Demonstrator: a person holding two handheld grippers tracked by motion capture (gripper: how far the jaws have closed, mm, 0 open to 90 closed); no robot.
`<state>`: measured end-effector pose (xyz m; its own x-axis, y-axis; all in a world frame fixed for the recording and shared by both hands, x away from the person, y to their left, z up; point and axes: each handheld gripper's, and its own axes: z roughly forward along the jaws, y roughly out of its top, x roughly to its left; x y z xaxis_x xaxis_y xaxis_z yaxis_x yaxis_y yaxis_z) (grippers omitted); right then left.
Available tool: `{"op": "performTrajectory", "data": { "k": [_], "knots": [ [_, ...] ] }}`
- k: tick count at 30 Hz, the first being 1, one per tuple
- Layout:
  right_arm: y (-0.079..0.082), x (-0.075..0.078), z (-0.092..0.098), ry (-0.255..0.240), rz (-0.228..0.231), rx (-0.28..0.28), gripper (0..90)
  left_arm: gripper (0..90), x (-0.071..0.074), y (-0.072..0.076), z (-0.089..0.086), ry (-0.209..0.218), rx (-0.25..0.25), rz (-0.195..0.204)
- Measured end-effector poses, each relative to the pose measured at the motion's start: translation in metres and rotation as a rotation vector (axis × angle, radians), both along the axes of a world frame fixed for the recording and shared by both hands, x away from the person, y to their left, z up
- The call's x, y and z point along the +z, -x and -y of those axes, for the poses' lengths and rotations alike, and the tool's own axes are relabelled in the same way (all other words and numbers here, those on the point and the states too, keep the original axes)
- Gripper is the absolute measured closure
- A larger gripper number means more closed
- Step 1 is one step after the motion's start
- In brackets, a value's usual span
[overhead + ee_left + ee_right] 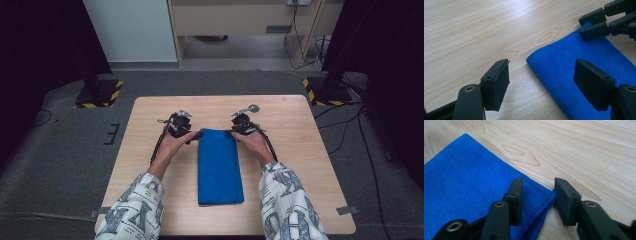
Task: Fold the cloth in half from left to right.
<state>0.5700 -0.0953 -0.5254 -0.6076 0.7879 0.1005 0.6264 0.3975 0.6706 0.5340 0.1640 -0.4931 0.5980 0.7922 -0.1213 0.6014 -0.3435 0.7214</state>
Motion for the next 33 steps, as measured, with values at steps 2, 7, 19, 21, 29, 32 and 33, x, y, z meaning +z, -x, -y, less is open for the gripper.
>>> {"op": "performTrajectory", "data": {
  "k": [2,7,19,21,29,32,33],
  "knots": [
    [0.000,0.001,0.002,0.003,-0.004,-0.001,69.6,29.6,-0.002,0.000,0.003,0.000,-0.006,0.003],
    [0.002,0.000,0.003,-0.011,-0.014,0.013,83.4,30.3,-0.012,-0.006,0.010,-0.006,-0.021,0.001],
    [0.007,0.000,0.002,-0.003,0.001,0.011,85.1,36.9,-0.033,-0.021,0.016,-0.047,0.007,-0.001],
    [0.007,0.000,0.001,0.002,0.003,0.010,85.1,37.4,-0.036,-0.021,0.017,-0.056,0.011,0.001],
    [0.009,0.001,0.000,0.007,0.004,0.003,85.7,52.0,-0.036,-0.018,0.024,-0.078,-0.004,0.023],
    [0.011,0.001,0.000,0.003,0.009,-0.003,86.5,66.5,-0.036,-0.016,0.027,-0.050,-0.008,0.013],
    [0.012,0.002,0.000,0.001,0.010,-0.007,86.7,70.8,-0.036,-0.015,0.028,-0.044,-0.006,0.010]
  ]
}}
